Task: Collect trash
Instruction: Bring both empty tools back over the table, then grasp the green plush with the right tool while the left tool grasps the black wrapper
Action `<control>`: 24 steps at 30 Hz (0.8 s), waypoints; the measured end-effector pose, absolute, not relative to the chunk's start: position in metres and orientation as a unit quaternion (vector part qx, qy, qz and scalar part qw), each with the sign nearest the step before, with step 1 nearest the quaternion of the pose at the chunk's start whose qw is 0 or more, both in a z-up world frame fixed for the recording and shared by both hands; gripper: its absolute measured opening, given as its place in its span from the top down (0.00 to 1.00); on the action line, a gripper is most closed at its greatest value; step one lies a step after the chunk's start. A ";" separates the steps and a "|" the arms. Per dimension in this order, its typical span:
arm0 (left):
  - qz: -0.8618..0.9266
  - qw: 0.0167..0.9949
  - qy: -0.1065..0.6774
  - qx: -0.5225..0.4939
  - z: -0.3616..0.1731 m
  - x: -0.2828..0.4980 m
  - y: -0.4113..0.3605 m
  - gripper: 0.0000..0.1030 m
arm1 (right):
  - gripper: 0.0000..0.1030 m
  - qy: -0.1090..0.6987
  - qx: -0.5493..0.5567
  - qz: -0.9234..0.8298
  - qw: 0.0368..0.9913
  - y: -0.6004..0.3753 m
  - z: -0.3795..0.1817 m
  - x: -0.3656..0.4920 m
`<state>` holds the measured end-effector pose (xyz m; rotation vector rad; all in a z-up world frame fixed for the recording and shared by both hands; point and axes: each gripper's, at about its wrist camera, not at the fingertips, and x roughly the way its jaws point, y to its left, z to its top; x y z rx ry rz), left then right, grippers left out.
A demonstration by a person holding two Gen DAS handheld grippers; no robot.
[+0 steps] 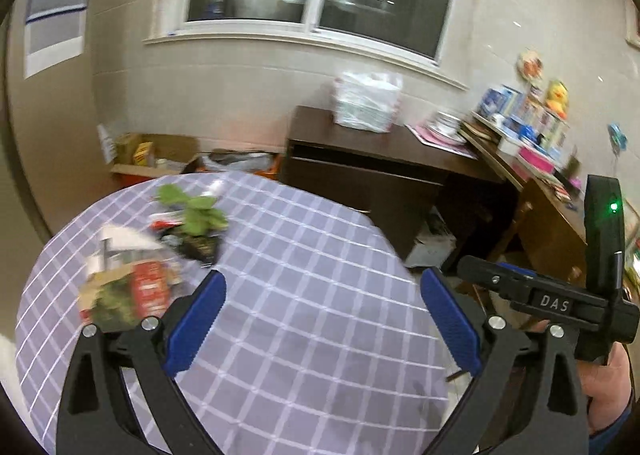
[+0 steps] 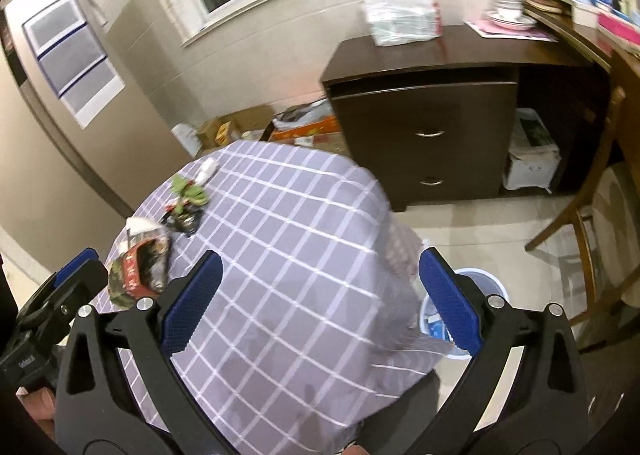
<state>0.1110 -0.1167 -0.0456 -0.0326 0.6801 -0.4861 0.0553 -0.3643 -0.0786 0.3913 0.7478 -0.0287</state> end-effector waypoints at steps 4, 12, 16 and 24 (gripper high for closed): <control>-0.208 0.918 0.335 -0.037 -0.050 0.115 -0.080 0.07 | 0.06 0.372 0.173 0.008 0.912 -0.332 -0.078 0.071; -0.156 0.926 0.336 -0.070 -0.062 0.118 -0.009 0.07 | 0.06 0.394 0.145 0.041 0.907 -0.276 -0.087 0.105; -0.136 0.927 0.339 -0.084 -0.069 0.122 0.020 0.07 | 0.06 0.402 0.124 0.058 0.906 -0.247 -0.087 0.128; -0.099 0.924 0.356 -0.100 -0.088 0.136 0.064 0.07 | 0.06 0.424 0.102 0.082 0.896 -0.205 -0.101 0.196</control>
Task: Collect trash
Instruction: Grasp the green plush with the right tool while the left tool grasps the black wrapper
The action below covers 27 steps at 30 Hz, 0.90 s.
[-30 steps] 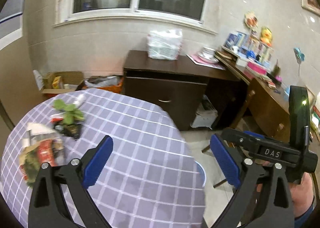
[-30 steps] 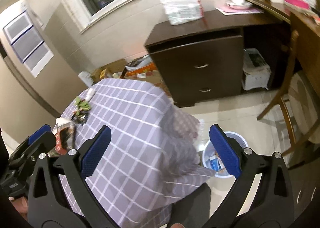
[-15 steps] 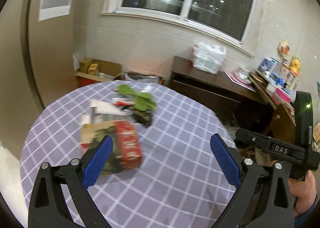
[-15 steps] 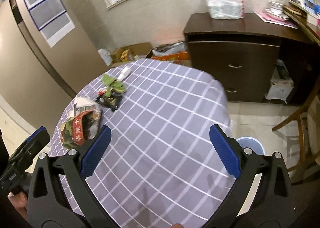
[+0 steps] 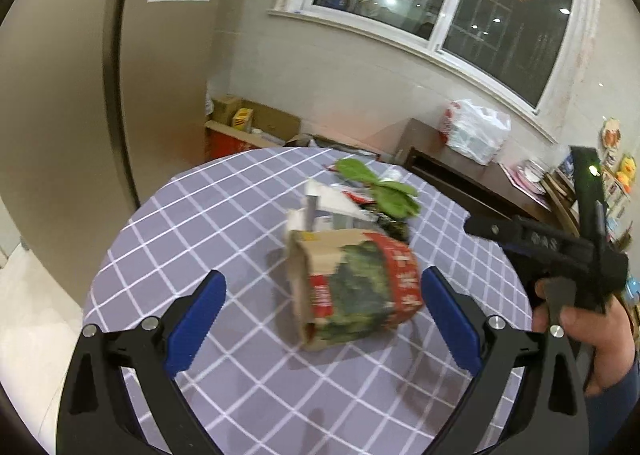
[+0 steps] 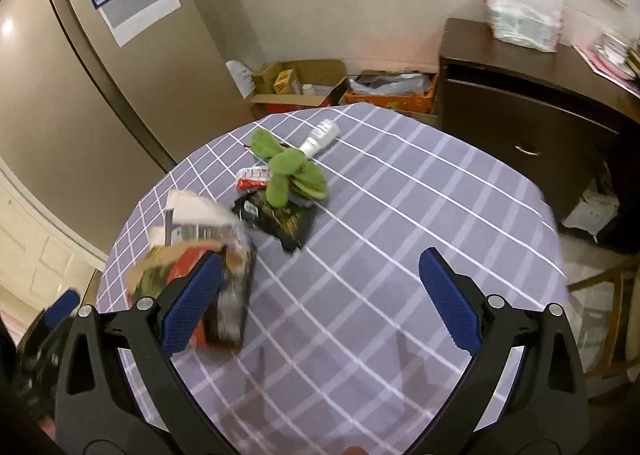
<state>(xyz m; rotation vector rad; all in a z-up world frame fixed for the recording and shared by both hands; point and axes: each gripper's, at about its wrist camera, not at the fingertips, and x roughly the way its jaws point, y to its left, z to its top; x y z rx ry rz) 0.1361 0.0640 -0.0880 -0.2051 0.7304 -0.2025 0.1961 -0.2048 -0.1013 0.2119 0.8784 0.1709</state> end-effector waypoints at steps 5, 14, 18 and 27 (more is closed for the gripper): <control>-0.077 0.922 0.365 -0.103 -0.095 0.145 0.079 0.07 | 0.06 0.447 0.093 0.099 0.884 -0.185 -0.125 0.254; -0.074 0.922 0.371 -0.078 -0.091 0.172 0.062 0.07 | 0.78 0.473 0.092 0.134 0.866 -0.170 -0.159 0.311; -0.098 0.923 0.369 -0.049 -0.085 0.187 0.039 0.07 | 0.85 0.451 0.122 0.151 0.871 -0.193 -0.149 0.282; -0.143 0.912 0.383 0.042 -0.091 0.223 -0.032 0.07 | 0.85 0.420 0.156 0.135 0.884 -0.260 -0.135 0.209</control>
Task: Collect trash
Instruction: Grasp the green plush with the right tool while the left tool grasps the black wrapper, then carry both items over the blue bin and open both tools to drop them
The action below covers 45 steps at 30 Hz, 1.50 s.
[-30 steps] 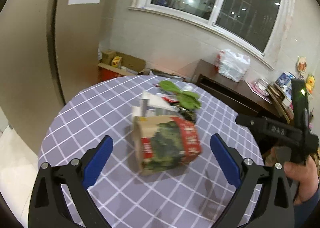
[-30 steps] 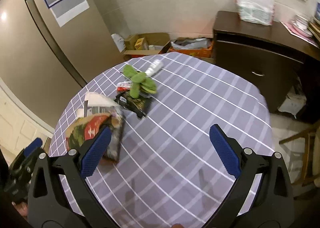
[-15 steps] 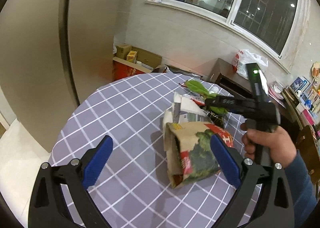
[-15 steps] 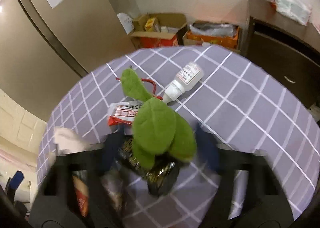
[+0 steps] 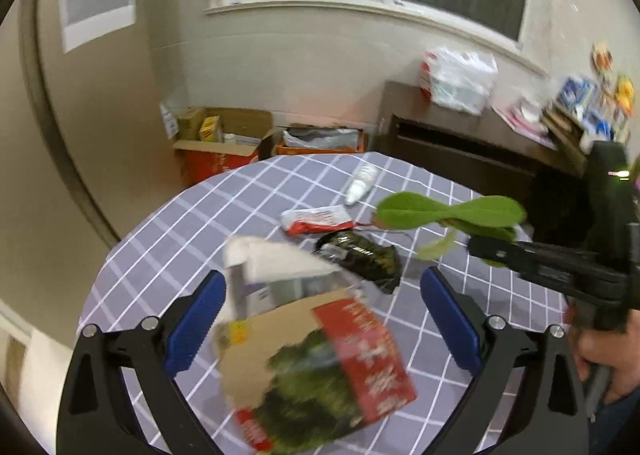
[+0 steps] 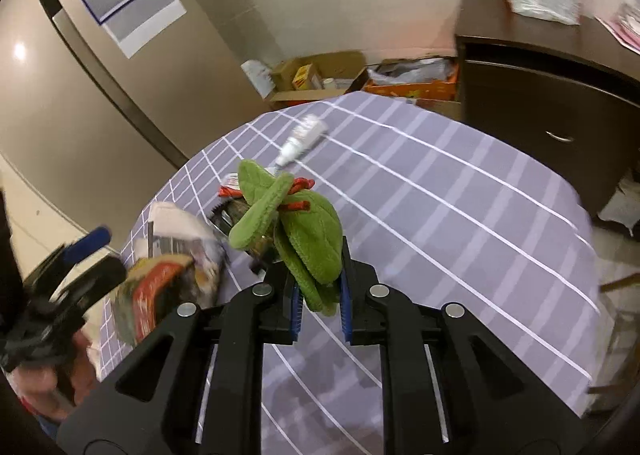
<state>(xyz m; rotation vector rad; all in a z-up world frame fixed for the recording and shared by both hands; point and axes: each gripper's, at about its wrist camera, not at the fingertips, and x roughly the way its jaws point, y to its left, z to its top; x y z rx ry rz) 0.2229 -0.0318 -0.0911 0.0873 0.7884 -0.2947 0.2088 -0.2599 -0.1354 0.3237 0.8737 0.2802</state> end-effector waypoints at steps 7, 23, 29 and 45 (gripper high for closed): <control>-0.141 0.895 0.411 0.101 -0.104 0.251 -0.070 0.07 | 0.85 0.408 0.181 0.112 0.888 -0.304 -0.132 0.176; -0.157 0.787 0.572 0.172 -0.154 0.323 -0.109 0.33 | 0.85 0.365 0.225 0.090 0.899 -0.369 -0.120 0.123; -0.189 0.787 0.566 0.156 -0.147 0.319 -0.106 0.85 | 0.85 0.354 0.233 0.078 0.903 -0.389 -0.116 0.103; -0.290 0.812 0.493 0.115 -0.124 0.212 -0.170 0.88 | 0.85 0.334 0.268 0.029 0.903 -0.449 -0.116 0.044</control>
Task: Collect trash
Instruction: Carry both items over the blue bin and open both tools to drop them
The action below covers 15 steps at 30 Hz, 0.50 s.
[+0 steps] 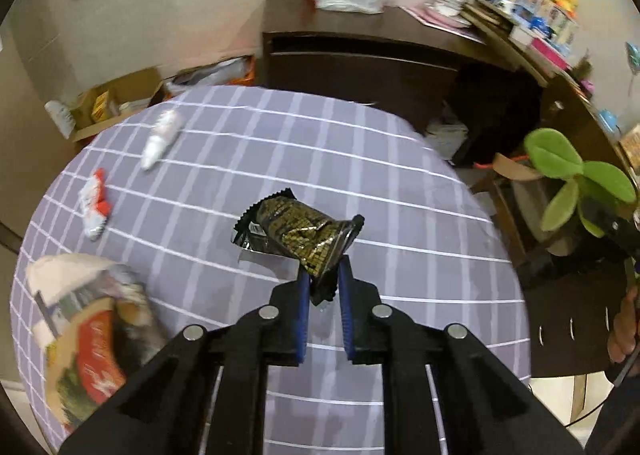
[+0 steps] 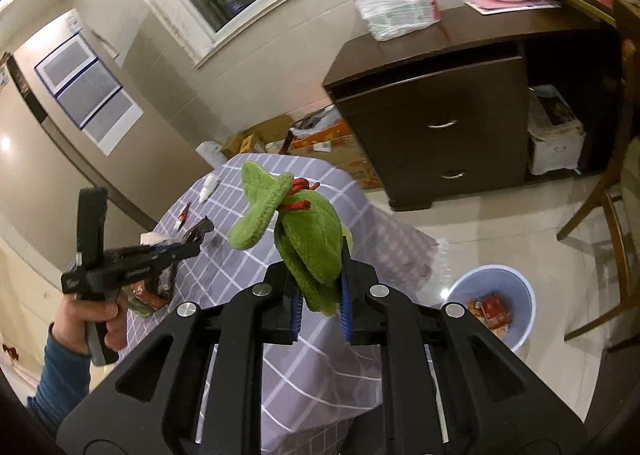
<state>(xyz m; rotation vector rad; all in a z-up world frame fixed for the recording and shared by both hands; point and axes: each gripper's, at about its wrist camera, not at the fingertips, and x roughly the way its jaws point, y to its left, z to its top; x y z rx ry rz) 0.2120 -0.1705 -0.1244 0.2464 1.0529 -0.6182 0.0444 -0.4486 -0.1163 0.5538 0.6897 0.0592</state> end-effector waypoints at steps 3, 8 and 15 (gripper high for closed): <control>-0.304 0.812 0.486 0.108 -0.122 0.199 -0.184 0.88 | 0.85 0.331 0.272 0.016 0.903 -0.460 -0.118 0.032; -0.356 0.803 0.464 0.114 -0.105 0.162 -0.221 0.88 | 0.85 0.325 0.291 -0.019 0.900 -0.495 -0.129 0.011; -0.442 0.761 0.456 0.129 -0.099 0.116 -0.306 0.88 | 0.85 0.341 0.331 -0.084 0.876 -0.556 -0.168 -0.002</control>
